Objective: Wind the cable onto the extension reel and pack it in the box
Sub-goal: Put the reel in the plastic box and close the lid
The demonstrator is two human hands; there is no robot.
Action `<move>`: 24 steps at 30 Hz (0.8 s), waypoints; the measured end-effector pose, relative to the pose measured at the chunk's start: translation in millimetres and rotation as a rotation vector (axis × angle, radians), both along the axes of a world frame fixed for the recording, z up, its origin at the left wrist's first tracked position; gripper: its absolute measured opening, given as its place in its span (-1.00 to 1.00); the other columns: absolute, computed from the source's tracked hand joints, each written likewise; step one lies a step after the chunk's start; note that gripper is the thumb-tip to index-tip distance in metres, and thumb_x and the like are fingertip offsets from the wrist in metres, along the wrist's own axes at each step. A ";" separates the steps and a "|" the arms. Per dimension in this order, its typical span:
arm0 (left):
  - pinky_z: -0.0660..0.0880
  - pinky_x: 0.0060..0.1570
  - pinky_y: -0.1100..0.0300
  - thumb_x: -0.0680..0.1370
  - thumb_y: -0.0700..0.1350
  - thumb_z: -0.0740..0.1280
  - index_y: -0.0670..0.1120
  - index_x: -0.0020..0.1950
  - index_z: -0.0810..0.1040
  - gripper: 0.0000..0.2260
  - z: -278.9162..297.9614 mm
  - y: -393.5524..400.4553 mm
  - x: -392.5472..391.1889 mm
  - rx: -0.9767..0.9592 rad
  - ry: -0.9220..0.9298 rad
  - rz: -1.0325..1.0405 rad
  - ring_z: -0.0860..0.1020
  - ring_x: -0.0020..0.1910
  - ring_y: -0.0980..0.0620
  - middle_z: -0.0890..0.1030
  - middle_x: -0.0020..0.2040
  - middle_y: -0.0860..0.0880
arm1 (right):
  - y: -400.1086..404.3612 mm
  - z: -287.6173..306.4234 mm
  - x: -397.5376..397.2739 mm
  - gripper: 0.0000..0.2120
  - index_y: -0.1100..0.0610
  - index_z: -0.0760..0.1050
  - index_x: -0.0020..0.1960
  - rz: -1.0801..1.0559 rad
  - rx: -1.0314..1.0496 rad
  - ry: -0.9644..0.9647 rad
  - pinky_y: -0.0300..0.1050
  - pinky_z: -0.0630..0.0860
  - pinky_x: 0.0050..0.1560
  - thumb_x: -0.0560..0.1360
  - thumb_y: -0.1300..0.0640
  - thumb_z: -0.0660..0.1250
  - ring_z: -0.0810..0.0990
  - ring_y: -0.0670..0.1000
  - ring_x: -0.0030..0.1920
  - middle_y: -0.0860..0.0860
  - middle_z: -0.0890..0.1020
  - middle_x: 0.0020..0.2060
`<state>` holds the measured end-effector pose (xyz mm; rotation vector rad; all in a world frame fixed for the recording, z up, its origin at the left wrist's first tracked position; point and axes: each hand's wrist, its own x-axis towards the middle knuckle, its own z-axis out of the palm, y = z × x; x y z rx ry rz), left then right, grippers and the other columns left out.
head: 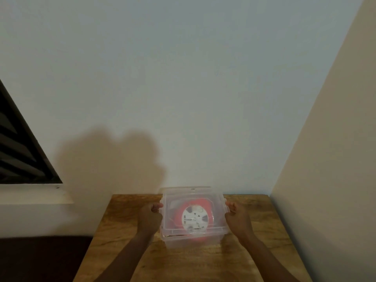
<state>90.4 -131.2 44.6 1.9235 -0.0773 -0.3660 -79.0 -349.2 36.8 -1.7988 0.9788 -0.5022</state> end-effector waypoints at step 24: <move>0.73 -0.11 -0.04 0.55 -0.33 0.44 -0.04 -0.02 0.72 -0.81 -14.6 28.9 -8.8 -0.162 0.059 -0.071 0.74 -0.07 -0.09 0.75 -0.06 -0.07 | 9.9 -23.2 -12.2 -0.73 0.02 0.48 0.31 0.068 -0.005 -0.011 -0.15 0.65 -0.20 0.63 0.16 0.22 0.64 -0.09 -0.02 -0.03 0.64 0.08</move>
